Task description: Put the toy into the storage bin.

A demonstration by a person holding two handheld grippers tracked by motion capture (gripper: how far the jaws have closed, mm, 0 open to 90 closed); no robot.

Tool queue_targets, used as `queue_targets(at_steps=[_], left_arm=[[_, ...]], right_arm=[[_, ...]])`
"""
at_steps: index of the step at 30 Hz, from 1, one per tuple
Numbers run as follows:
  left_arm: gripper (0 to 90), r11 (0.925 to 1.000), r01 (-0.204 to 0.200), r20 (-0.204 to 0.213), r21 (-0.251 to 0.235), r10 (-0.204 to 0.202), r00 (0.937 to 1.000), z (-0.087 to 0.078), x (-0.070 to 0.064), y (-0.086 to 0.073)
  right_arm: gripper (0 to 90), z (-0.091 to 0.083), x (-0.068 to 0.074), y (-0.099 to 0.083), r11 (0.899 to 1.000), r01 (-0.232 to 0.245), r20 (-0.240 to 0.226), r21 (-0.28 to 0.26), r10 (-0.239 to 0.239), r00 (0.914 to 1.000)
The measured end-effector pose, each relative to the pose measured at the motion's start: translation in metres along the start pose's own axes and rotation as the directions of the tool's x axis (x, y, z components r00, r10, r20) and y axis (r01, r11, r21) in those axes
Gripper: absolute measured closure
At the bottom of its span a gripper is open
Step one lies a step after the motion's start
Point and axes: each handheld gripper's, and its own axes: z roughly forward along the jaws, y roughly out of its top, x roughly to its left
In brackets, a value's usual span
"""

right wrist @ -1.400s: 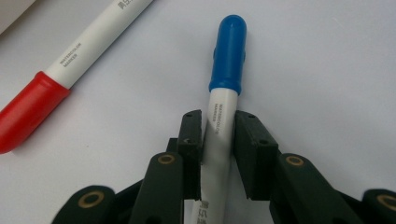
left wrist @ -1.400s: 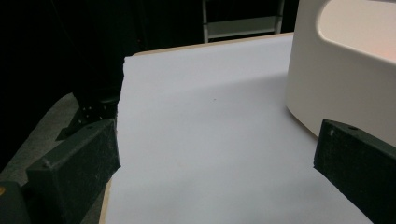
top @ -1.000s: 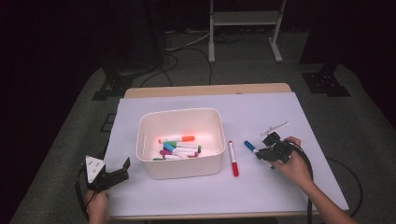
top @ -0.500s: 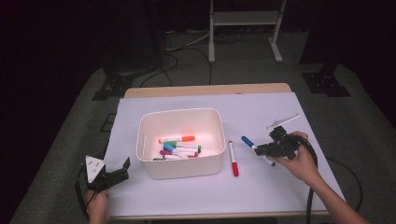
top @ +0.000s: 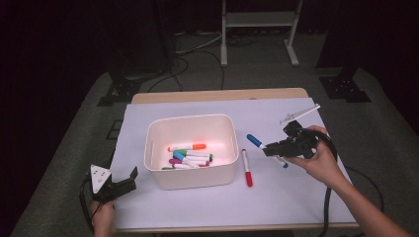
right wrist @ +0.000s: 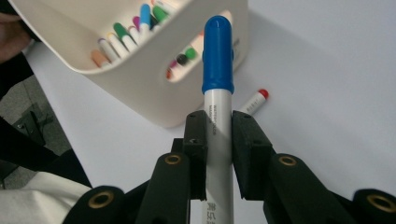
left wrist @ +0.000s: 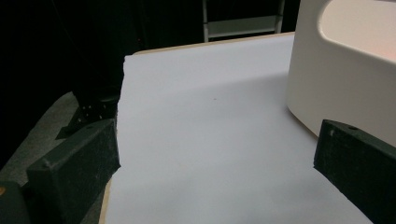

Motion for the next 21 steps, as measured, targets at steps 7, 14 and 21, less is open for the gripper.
queue_targets(at_steps=[7, 14, 21], left_arm=[[0.0, 1.0, 0.0, 0.0, 0.001, 0.0, 1.0, 0.0, 0.0, 0.0], [0.0, 1.0, -0.002, 0.001, 0.002, 0.002, 1.0, 0.0, 0.0, 0.0], [0.0, 1.0, -0.003, 0.002, 0.002, 0.003, 1.0, 0.0, 0.0, 0.0]], right_arm=[[75.6, -0.011, 0.019, 0.023, 0.999, 0.046, -0.051, -0.022, -0.047, 0.9976], [75.5, -0.008, 0.038, 0.044, 0.996, 0.091, -0.096, -0.019, -0.092, 0.9911], [75.5, 0.004, 0.056, 0.063, 0.989, 0.147, -0.122, -0.006, -0.147, 0.9816]])
